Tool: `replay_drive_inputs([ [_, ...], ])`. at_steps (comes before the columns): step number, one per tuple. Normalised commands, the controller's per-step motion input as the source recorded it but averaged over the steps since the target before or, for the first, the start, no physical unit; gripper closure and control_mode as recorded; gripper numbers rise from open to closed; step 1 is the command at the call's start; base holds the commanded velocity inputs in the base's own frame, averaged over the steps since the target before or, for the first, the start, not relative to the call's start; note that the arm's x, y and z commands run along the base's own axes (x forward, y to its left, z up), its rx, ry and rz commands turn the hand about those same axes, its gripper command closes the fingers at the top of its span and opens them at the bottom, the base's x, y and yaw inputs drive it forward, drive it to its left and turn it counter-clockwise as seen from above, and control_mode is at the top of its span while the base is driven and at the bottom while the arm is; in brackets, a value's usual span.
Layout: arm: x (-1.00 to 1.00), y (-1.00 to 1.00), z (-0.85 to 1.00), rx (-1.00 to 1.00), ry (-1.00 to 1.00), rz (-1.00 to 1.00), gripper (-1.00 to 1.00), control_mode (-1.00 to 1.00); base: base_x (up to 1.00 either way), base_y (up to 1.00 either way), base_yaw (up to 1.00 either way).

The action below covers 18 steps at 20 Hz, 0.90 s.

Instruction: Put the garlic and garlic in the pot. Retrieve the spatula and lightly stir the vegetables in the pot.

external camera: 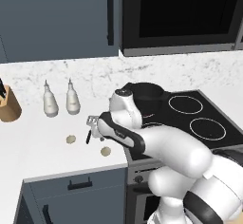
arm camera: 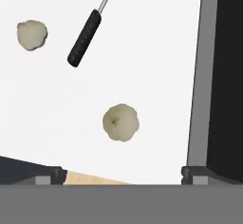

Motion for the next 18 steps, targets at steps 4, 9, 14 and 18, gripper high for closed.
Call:
replay_drive_inputs([
  [4,0.00,0.12,-0.55,0.00,0.08,0.00,-1.00,-1.00,0.00,0.00,0.00],
  [9,0.15,0.15,-0.49,0.00,0.03,0.00,-1.00,-1.00,0.00,0.00,0.00],
  [14,0.20,0.26,-0.36,-0.02,0.04,0.00,-1.00,-1.00,0.00,0.00,0.00],
  [18,0.08,0.12,-0.23,0.00,0.00,0.00,-1.00,-1.00,0.00,0.00,0.00],
])
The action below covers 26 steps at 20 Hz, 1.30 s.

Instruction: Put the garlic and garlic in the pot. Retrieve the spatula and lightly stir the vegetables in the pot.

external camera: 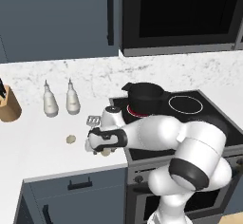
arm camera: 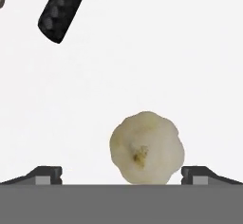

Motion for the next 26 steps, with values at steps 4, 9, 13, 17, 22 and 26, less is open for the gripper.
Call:
replay_drive_inputs([
  [4,0.04,0.03,-0.27,0.00,0.00,0.00,-1.00,-1.00,0.00,0.00,0.00],
  [9,0.07,0.00,-0.21,0.00,0.00,0.00,-1.00,-1.00,0.00,0.00,0.00],
  [13,0.00,0.00,-0.06,0.00,0.00,0.00,1.00,-1.00,0.00,0.00,0.00],
  [17,-0.12,-0.34,0.19,0.02,-0.02,0.00,1.00,-1.00,0.00,0.00,0.00],
  [22,-0.27,-0.71,0.62,-0.01,-0.22,0.07,1.00,-1.00,0.00,0.00,0.00],
  [26,-0.35,-0.90,1.00,-0.13,-0.34,0.16,1.00,-1.00,0.00,0.00,0.00],
])
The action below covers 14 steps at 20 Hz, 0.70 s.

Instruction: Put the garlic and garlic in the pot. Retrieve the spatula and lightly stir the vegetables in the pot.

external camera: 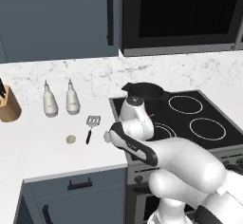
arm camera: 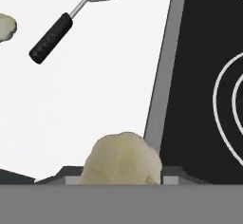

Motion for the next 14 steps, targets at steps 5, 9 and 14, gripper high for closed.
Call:
replay_drive_inputs([
  [5,-0.02,-0.91,1.00,-0.18,-0.36,0.11,1.00,-1.00,0.00,0.00,0.00],
  [9,0.07,-0.80,1.00,-0.11,-0.27,0.03,1.00,-1.00,0.00,0.00,0.00],
  [14,0.29,-0.55,1.00,0.00,-0.07,-0.04,1.00,-1.00,0.00,0.00,0.00],
])
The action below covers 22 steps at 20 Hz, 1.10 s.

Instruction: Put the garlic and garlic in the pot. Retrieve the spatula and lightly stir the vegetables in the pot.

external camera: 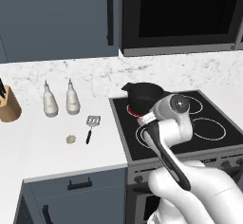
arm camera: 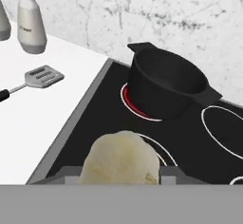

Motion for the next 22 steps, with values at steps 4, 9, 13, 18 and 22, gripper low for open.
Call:
replay_drive_inputs([
  [4,0.35,-0.16,1.00,0.00,0.00,-0.10,1.00,-1.00,0.00,0.00,0.00],
  [9,0.65,-0.23,0.71,0.07,0.11,-0.13,1.00,-1.00,0.00,0.00,0.00],
  [13,0.83,-0.44,0.00,0.12,0.16,-0.08,1.00,-1.00,0.00,0.00,0.00],
  [18,0.99,-0.08,-0.45,0.04,0.23,-0.02,1.00,-1.00,0.00,0.00,0.00],
  [22,0.96,0.00,-0.54,0.00,0.12,-0.01,1.00,-1.00,0.00,0.00,0.00],
])
